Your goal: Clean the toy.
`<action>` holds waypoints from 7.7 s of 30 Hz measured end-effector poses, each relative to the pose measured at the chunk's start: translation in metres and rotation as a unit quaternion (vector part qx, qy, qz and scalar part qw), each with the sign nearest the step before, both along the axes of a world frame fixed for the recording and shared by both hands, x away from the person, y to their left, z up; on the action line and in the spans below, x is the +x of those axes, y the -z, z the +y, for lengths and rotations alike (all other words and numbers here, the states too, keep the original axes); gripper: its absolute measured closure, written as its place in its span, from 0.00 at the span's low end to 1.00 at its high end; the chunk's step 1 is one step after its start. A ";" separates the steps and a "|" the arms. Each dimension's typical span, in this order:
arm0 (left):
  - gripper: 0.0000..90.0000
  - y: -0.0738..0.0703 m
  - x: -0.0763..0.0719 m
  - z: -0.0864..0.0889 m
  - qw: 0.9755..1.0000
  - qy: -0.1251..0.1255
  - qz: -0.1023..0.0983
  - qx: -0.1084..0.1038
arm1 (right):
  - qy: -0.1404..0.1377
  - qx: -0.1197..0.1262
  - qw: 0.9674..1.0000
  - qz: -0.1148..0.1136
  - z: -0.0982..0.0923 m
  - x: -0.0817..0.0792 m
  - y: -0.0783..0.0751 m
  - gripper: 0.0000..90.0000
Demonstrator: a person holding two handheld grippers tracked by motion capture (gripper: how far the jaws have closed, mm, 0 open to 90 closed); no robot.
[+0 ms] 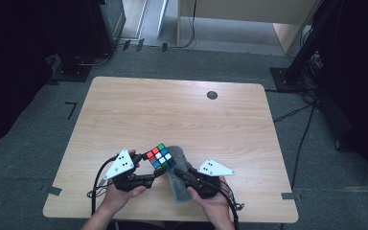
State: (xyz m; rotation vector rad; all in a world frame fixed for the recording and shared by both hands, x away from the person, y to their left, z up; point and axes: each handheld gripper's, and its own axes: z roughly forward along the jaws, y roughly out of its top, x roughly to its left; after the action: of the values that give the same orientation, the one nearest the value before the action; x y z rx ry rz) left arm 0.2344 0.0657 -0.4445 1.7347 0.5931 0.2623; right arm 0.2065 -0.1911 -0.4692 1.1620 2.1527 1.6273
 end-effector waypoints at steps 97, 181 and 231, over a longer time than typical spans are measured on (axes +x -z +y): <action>0.38 0.002 0.009 0.008 1.000 -0.024 0.012 0.015 | 0.172 -0.058 0.981 -0.063 -0.060 0.026 0.007 0.30; 0.24 0.040 -0.021 -0.036 0.954 -0.023 -0.206 0.218 | -0.024 -0.038 0.995 0.092 0.011 0.009 -0.022 0.38; 0.35 0.027 0.017 0.013 0.992 -0.070 -0.016 0.103 | 0.104 -0.064 0.992 0.012 -0.069 0.032 0.016 0.34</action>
State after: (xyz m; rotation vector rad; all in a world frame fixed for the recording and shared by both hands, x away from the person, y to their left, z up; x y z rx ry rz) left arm 0.2509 0.0783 -0.4713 1.8852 0.6842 0.4621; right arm 0.2383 -0.2602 -0.4856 1.3210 2.0383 1.3746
